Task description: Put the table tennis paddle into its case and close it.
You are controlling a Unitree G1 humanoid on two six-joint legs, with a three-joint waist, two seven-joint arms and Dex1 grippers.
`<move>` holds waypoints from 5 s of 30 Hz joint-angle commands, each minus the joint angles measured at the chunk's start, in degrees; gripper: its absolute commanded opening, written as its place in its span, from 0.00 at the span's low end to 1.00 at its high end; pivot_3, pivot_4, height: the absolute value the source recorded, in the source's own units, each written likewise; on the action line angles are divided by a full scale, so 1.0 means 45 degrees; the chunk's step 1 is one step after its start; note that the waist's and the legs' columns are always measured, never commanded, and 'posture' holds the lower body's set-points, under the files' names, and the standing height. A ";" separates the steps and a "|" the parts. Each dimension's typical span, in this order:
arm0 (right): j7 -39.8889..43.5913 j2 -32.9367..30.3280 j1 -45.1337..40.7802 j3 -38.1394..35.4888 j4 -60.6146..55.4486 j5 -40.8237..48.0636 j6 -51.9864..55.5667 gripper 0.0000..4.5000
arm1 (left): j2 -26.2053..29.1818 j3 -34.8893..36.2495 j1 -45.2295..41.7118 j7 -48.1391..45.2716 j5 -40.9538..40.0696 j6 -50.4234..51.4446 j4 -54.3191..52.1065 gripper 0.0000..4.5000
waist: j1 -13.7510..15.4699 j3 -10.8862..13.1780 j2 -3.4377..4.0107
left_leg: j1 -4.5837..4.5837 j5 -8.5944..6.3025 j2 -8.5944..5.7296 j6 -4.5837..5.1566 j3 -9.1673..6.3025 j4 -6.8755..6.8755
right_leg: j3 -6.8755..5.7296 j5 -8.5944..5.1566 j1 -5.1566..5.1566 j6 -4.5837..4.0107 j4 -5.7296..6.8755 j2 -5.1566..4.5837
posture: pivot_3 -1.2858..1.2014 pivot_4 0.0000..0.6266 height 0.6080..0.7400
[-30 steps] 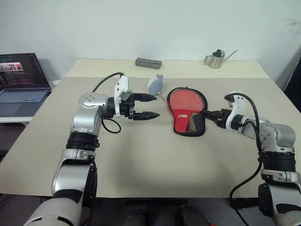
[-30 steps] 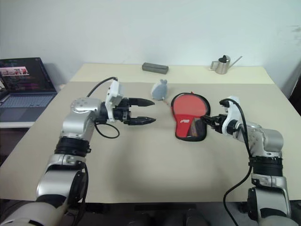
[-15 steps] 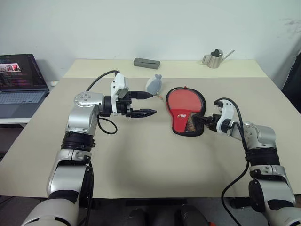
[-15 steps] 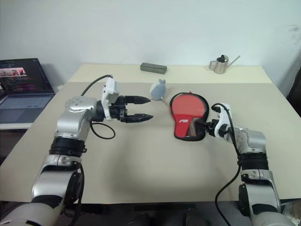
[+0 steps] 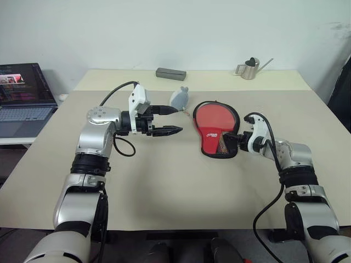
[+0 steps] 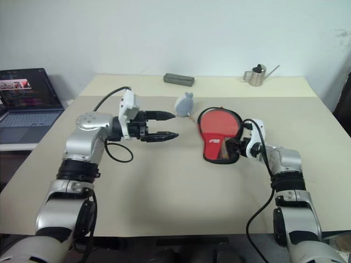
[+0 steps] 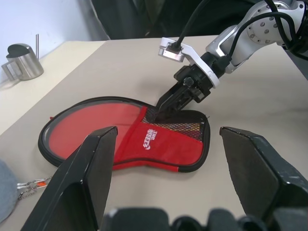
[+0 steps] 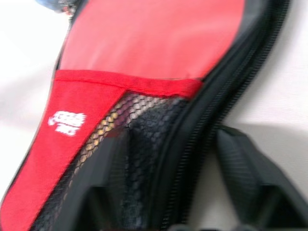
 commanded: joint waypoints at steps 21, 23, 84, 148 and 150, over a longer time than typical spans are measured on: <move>-0.1195 0.0859 0.0127 -0.1311 -0.1930 0.0895 0.3173 0.01 | 0.2163 0.0064 0.2125 -0.1264 -0.0897 0.0131 -0.2473 0.83 | -0.0055 -0.0001 0.0002 | -0.0003 -0.0001 0.0001 0.0000 -0.0004 -0.0017 | -0.0007 -0.0001 -0.0005 -0.0001 -0.0012 -0.0051 | 0.52 0.24 1.00; -0.1237 0.0895 0.0295 -0.1296 -0.2441 0.1057 0.3664 0.01 | 0.2471 0.0211 0.2300 -0.1259 -0.0953 0.0270 -0.2590 0.83 | -0.0081 -0.0001 0.0003 | -0.0003 -0.0001 0.0001 0.0000 -0.0004 -0.0020 | -0.0006 -0.0001 -0.0006 -0.0001 -0.0013 -0.0051 | 0.52 0.24 1.00; -0.1060 0.0010 0.7360 0.0241 -1.3848 0.5414 0.9761 0.01 | 0.4126 -0.0950 0.5080 -0.2309 -0.3026 0.2533 -0.6621 0.83 | -0.0178 -0.0004 0.0004 | 0.0032 -0.0005 0.0012 0.0008 -0.0034 -0.0028 | -0.0023 -0.0013 0.0051 0.0000 -0.0036 -0.0034 | 0.52 0.24 1.00; -0.1704 -0.2507 0.7134 -0.2057 -1.4418 0.3186 0.5566 0.99 | 0.3712 -0.1347 0.4363 -0.2104 -0.2780 0.2013 -0.5577 0.83 | 0.0020 -0.0011 -0.0025 | 0.0205 0.0012 -0.0004 0.0037 -0.0060 -0.0058 | -0.0016 -0.0023 0.0255 0.0016 -0.0108 -0.0058 | 0.52 0.24 1.00; -0.0726 -0.2920 0.7077 -0.1537 -1.4786 0.3221 0.4321 0.99 | 0.3673 -0.1218 0.4293 -0.1884 -0.2755 0.2070 -0.5425 0.83 | 0.0003 -0.0010 -0.0026 | 0.0198 0.0012 -0.0001 0.0038 -0.0038 -0.0085 | -0.0016 -0.0026 0.0217 0.0010 -0.0086 -0.0055 | 0.52 0.24 1.00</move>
